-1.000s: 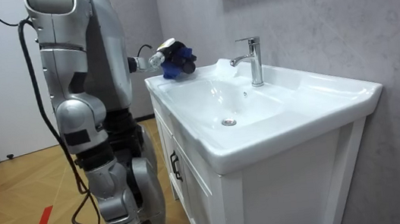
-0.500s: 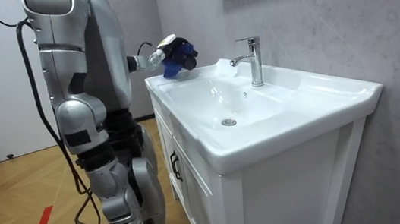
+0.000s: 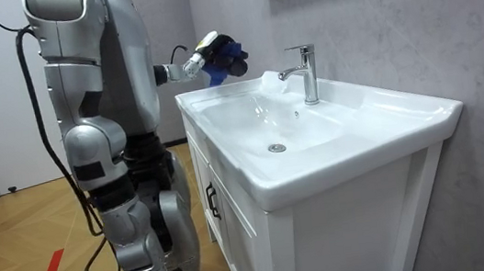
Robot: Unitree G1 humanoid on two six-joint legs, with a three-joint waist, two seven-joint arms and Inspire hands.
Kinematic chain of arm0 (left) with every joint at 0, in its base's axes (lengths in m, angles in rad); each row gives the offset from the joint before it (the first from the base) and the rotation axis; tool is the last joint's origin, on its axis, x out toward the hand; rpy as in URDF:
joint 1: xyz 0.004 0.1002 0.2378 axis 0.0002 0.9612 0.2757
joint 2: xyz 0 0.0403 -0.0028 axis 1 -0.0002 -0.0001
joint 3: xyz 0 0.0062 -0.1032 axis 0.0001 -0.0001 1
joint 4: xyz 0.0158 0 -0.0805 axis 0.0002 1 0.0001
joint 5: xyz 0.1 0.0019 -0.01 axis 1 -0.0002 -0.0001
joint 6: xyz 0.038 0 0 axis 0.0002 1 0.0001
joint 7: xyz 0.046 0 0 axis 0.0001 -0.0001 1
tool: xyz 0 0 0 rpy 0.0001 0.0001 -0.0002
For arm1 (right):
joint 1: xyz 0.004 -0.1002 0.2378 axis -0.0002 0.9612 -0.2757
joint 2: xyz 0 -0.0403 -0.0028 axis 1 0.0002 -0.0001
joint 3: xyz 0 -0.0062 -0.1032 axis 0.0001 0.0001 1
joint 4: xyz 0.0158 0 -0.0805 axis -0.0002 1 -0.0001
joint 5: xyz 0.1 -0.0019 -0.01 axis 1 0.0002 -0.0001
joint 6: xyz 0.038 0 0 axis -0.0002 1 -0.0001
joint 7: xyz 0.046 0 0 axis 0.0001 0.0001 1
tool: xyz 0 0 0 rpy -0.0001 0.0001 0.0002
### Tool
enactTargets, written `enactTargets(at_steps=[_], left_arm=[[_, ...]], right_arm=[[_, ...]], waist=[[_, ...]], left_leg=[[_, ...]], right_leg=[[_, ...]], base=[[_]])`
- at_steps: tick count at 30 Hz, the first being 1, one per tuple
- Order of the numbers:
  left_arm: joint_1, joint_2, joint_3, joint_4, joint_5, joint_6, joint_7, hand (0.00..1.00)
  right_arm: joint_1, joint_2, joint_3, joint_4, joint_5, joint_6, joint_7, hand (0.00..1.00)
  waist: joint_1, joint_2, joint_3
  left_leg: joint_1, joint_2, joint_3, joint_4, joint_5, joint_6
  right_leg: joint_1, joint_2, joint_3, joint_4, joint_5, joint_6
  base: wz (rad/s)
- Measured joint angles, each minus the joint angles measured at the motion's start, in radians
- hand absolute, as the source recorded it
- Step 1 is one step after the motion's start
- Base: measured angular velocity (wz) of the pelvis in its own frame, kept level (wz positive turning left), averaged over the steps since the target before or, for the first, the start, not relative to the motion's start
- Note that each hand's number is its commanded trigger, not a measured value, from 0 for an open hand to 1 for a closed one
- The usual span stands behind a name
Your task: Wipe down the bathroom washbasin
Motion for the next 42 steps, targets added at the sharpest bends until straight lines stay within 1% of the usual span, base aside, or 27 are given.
enactTargets(at_steps=[3, 4, 5, 9, 10, 12, 14, 17, 19, 21, 27, 30, 31, 34, 36, 37, 38, 39, 40, 42], left_arm=[[0.001, 0.0, 0.0, 0.025, -0.001, 0.0, 0.0, 1.0], [0.003, 0.0, 0.0, 0.031, -0.001, 0.0, 0.0, 0.8], [0.004, 0.0, 0.0, 0.033, -0.001, 0.0, 0.0, 0.0], [0.004, 0.0, 0.001, 0.071, -0.002, 0.007, -0.007, 0.0], [0.004, 0.0, -0.001, 0.091, -0.002, 0.02, -0.022, 0.0], [0.004, 0.0, -0.001, 0.118, -0.002, 0.043, -0.048, 0.0], [0.004, 0.0, -0.001, 0.156, -0.002, 0.073, -0.06, 0.0], [0.006, 0.0, -0.001, 0.176, 0.003, 0.094, -0.076, 0.0], [0.006, 0.0, -0.001, 0.177, 0.038, 0.099, -0.076, 0.0], [0.006, 0.0, -0.001, 0.178, 0.046, 0.099, -0.075, 0.0], [0.006, 0.0, -0.001, 0.183, 0.059, 0.106, -0.069, 0.0], [0.006, 0.0, -0.001, 0.183, 0.121, 0.104, -0.065, 0.0], [0.005, 0.0, -0.001, 0.182, 0.162, 0.104, -0.066, 0.0], [-0.002, 0.002, -0.011, 0.179, 0.233, 0.104, -0.076, 0.0], [-0.003, 0.013, -0.035, 0.179, 0.255, 0.108, -0.081, 0.0], [-0.005, 0.026, -0.062, 0.18, 0.276, 0.113, -0.094, 0.0], [-0.007, 0.047, -0.099, 0.185, 0.302, 0.117, -0.107, 0.0], [-0.008, 0.058, -0.119, 0.187, 0.314, 0.121, -0.115, 0.0], [-0.016, 0.078, -0.154, 0.201, 0.327, 0.122, -0.123, 0.0], [-0.037, 0.082, -0.177, 0.23, 0.314, 0.126, -0.134, 0.0]], right_arm=[[-0.001, -0.001, 0.0, 0.021, -0.001, 0.001, -0.001, 0.0], [-0.001, 0.0, 0.0, 0.026, -0.001, 0.002, -0.001, 0.0], [0.002, 0.0, 0.0, 0.031, -0.005, 0.002, 0.0, 0.0], [0.003, 0.0, -0.001, 0.034, -0.023, 0.01, 0.013, 0.0], [0.003, 0.0, -0.001, 0.023, -0.023, 0.024, 0.021, 0.0], [0.003, 0.0, 0.0, 0.012, -0.022, 0.034, 0.023, 0.0], [0.003, 0.0, 0.0, -0.001, -0.024, 0.049, 0.021, 0.0], [0.001, 0.0, 0.001, -0.011, -0.034, 0.06, 0.022, 0.0], [0.001, 0.0, 0.002, -0.012, -0.034, 0.062, 0.022, 0.0], [0.0, 0.0, 0.002, -0.016, -0.035, 0.062, 0.022, 0.0], [-0.002, 0.0, 0.003, -0.015, -0.035, 0.064, 0.026, 0.0], [0.001, 0.0, 0.002, -0.018, -0.045, 0.063, 0.03, 0.0], [0.003, 0.0, 0.002, -0.019, -0.05, 0.063, 0.033, 0.0], [0.001, 0.0, 0.004, -0.019, -0.08, 0.06, 0.034, 0.0], [-0.005, -0.001, 0.004, -0.019, -0.094, 0.058, 0.04, 0.0], [-0.009, -0.001, 0.004, -0.019, -0.095, 0.057, 0.043, 0.0], [-0.015, -0.002, 0.004, -0.017, -0.095, 0.057, 0.047, 0.0], [-0.019, -0.003, 0.004, -0.016, -0.095, 0.057, 0.05, 0.0], [-0.022, -0.005, 0.005, -0.017, -0.095, 0.055, 0.056, 0.0], [-0.037, -0.01, 0.005, -0.019, -0.079, 0.054, 0.056, 0.0]], waist=[[0.001, -0.004, -0.0018], [0.001, -0.004, -0.002], [0.001, -0.003, -0.0023], [0.001, 0.0, -0.0061], [0.0, 0.001, -0.0073], [0.0, 0.002, -0.0079], [0.002, 0.0, -0.0089], [0.004, -0.006, -0.0106], [0.007, -0.009, -0.0124], [0.006, -0.009, -0.0127], [0.005, 0.0, -0.0096], [0.001, 0.002, -0.0093], [0.0, 0.002, -0.0093], [-0.002, 0.003, -0.0089], [-0.005, 0.001, -0.0079], [-0.01, 0.002, -0.0069], [-0.016, 0.002, -0.0051], [-0.018, 0.003, -0.0044], [-0.025, 0.005, -0.0035], [-0.027, 0.011, -0.0014]], left_leg=[[0.0, -0.003, 0.0, 0.0, 0.0, 0.0], [0.0, -0.004, 0.0, 0.0, 0.0, 0.0], [0.0, -0.005, 0.0, 0.0, 0.0, 0.0], [0.0, -0.004, -0.002, 0.0, 0.0, 0.0], [0.001, -0.004, -0.002, 0.0, 0.0, 0.0], [0.001, -0.003, 0.001, 0.0, 0.0, 0.0], [0.001, -0.003, 0.003, 0.0, 0.0, 0.0], [0.001, -0.004, 0.004, 0.0, 0.0, 0.0], [0.001, -0.004, 0.001, 0.0, 0.0, 0.0], [0.003, -0.004, -0.001, 0.0, 0.0, 0.0], [0.014, -0.004, 0.003, 0.0, 0.0, 0.0], [0.014, -0.004, 0.003, 0.0, 0.0, 0.0], [0.014, -0.004, 0.004, 0.0, 0.0, 0.0], [0.013, -0.005, 0.002, 0.0, 0.0, 0.0], [0.012, -0.005, 0.001, 0.0, 0.0, 0.0], [0.01, -0.005, 0.002, 0.0, 0.0, 0.0], [0.009, -0.005, 0.0, 0.0, 0.0, 0.0], [0.008, -0.005, 0.0, 0.0, 0.0, 0.0], [0.005, -0.005, 0.001, 0.0, 0.0, 0.0], [-0.001, -0.005, 0.001, 0.0, 0.0, 0.0]], right_leg=[[-0.002, 0.0, 0.0, -0.001, -0.001, 0.002], [-0.003, -0.001, 0.0, -0.002, -0.001, 0.003], [-0.003, -0.001, 0.002, -0.002, -0.001, 0.003], [-0.003, 0.0, -0.002, -0.001, -0.001, 0.003], [-0.002, 0.0, -0.003, -0.001, -0.001, 0.003], [0.0, 0.001, -0.002, 0.001, -0.001, 0.003], [0.0, 0.001, 0.001, 0.002, -0.001, 0.003], [0.0, 0.0, 0.003, 0.002, -0.001, 0.004], [0.0, 0.0, 0.0, 0.001, 0.0, 0.004], [-0.001, -0.001, -0.003, 0.001, 0.0, 0.004], [0.004, 0.0, 0.011, 0.003, 0.0, 0.004], [0.003, 0.0, 0.013, 0.002, 0.0, 0.005], [0.002, 0.0, 0.016, 0.003, 0.0, 0.005], [0.001, 0.0, 0.018, 0.001, 0.0, 0.005], [0.0, 0.0, 0.018, 0.001, 0.0, 0.005], [0.0, 0.0, 0.017, -0.001, 0.0, 0.005], [0.0, 0.0, 0.014, -0.001, 0.0, 0.005], [0.0, 0.0, 0.012, 0.0, 0.0, 0.005], [-0.001, 0.0, 0.01, 0.001, 0.001, 0.005], [-0.004, 0.0, 0.011, 0.002, 0.002, 0.005]], base=[[0.0], [0.0], [0.0], [0.0], [-0.04], [-0.02], [0.0], [0.0], [0.04], [0.05], [-0.05], [-0.02], [-0.04], [-0.02], [0.0], [0.05], [0.07], [0.07], [0.0], [-0.02]])
